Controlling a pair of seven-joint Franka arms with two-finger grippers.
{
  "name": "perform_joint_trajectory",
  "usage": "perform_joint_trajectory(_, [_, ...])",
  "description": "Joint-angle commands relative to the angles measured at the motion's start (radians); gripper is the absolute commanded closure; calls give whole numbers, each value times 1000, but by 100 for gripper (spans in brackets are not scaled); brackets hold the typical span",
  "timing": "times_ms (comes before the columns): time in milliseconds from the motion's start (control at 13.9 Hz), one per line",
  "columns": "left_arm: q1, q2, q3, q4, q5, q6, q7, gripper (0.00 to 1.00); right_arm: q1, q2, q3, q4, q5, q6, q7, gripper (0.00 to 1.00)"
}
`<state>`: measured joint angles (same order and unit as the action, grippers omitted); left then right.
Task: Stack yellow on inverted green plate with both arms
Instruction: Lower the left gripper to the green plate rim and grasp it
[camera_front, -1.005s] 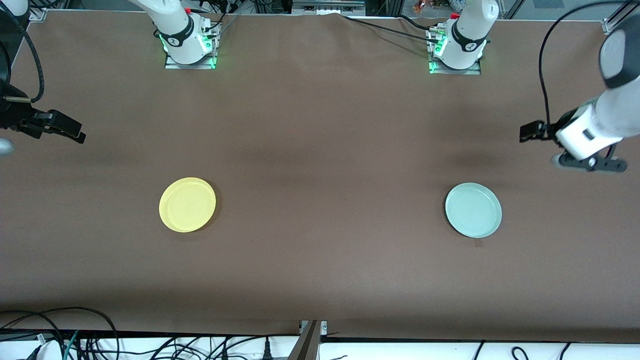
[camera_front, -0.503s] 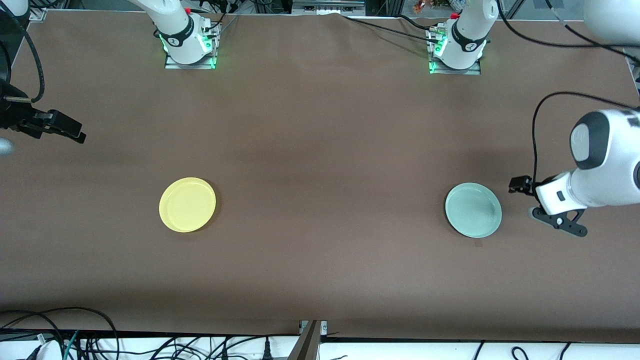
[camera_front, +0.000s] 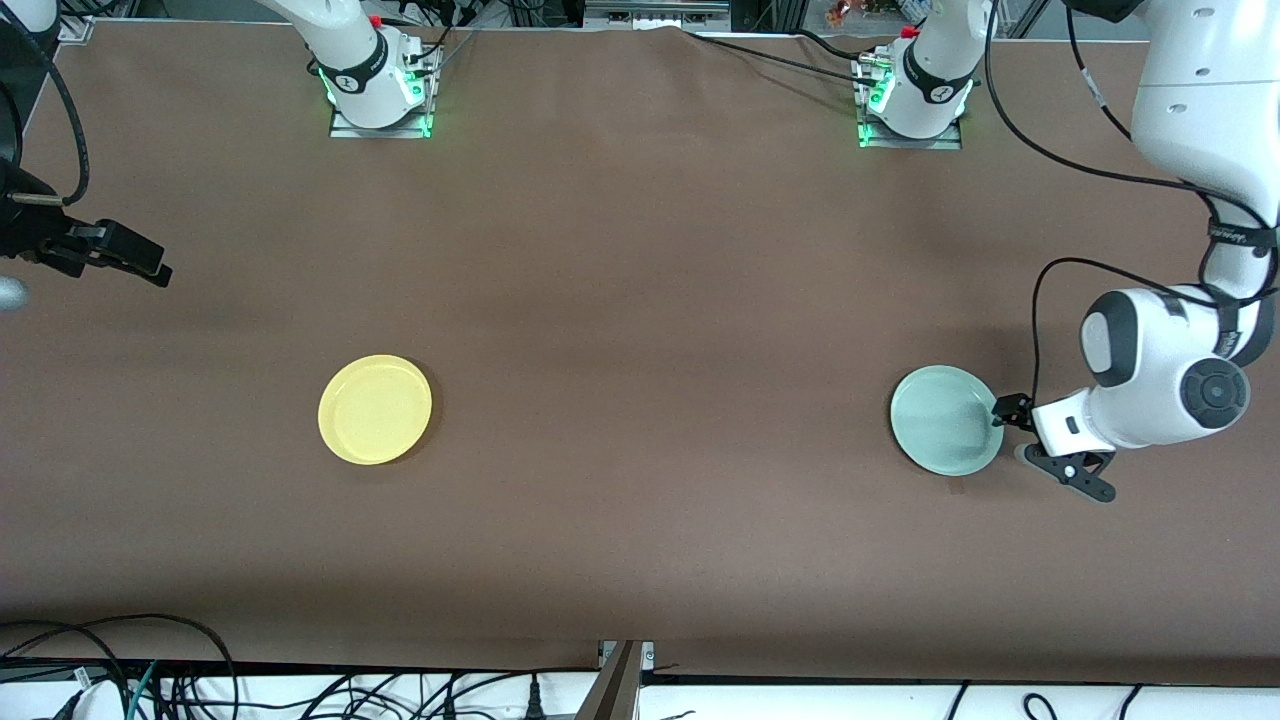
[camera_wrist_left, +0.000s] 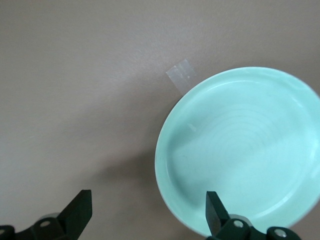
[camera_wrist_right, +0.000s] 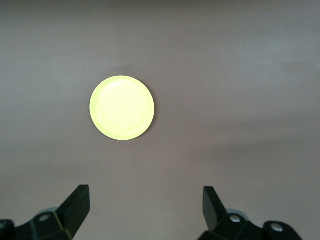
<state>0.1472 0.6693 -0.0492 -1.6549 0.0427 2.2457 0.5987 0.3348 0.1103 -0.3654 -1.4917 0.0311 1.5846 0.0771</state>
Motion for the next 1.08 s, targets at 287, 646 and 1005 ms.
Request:
perform_joint_trajectory(287, [5,47,-8,-6,28,28,24,58,1,-3,3,11,-16,-17,12,0])
perform_joint_trajectory(646, [2,53,-8,-6,26,31,30,85,4,-1,6,11,-8,-15,15,0])
perform_joint_trajectory(1005, [-11,41,-15,4,26,-10,19,100,3,-1,5,11,-7,-12,18,0])
